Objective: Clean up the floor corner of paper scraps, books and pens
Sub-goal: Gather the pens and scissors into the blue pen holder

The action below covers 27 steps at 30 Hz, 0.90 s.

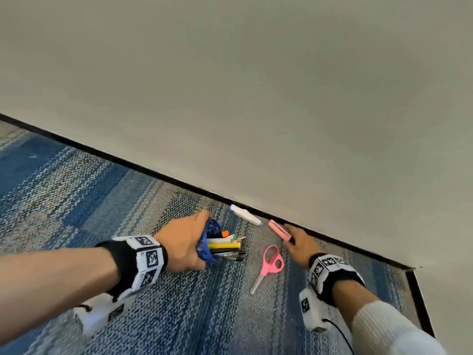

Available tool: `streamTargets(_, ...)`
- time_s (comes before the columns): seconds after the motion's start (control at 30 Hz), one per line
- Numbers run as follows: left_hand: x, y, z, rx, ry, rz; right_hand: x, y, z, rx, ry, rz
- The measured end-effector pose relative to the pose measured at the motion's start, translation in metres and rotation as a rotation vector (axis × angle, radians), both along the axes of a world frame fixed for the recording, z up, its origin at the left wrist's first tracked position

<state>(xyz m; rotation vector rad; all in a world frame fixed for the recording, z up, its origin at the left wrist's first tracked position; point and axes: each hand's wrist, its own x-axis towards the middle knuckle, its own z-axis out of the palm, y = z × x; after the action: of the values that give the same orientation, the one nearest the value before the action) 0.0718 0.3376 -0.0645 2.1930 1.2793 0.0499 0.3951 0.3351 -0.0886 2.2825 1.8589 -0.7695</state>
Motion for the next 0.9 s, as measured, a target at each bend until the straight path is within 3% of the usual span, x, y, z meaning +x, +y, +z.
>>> streamTargets(0.1, -0.004, -0.012, -0.011, -0.013, -0.052, 0.026, -0.001, 0.004, -0.022, 0.067, 0.014, -0.128)
streamTargets(0.23, -0.003, -0.009, -0.02, -0.077, -0.131, 0.05, -0.004, 0.001, -0.041, 0.088, -0.095, -0.079)
streamTargets(0.33, 0.003, -0.008, -0.027, -0.075, -0.112, 0.063, -0.012, 0.0, -0.027, 0.111, -0.096, -0.117)
streamTargets(0.4, 0.009, -0.008, -0.03, -0.067, -0.075, 0.062, -0.019, -0.003, -0.011, 0.258, -0.038, -0.184)
streamTargets(0.47, 0.013, -0.006, -0.031, -0.065, -0.062, 0.094, -0.033, -0.008, 0.006, 0.391, 0.175, -0.259)
streamTargets(0.57, 0.018, -0.008, -0.03, -0.07, -0.057, 0.133, -0.063, -0.02, 0.033, 0.442, 0.757, -0.425)
streamTargets(0.63, 0.018, -0.01, -0.028, -0.066, -0.057, 0.137, -0.086, -0.029, 0.044, 0.394, 0.898, -0.417)
streamTargets(0.77, 0.016, -0.005, -0.016, -0.104, -0.07, 0.105, -0.115, -0.042, 0.035, 0.303, 0.775, -0.226)
streamTargets(0.9, 0.01, -0.001, -0.012, -0.149, -0.115, 0.087, -0.087, -0.036, 0.027, 0.501, 0.396, -0.176)
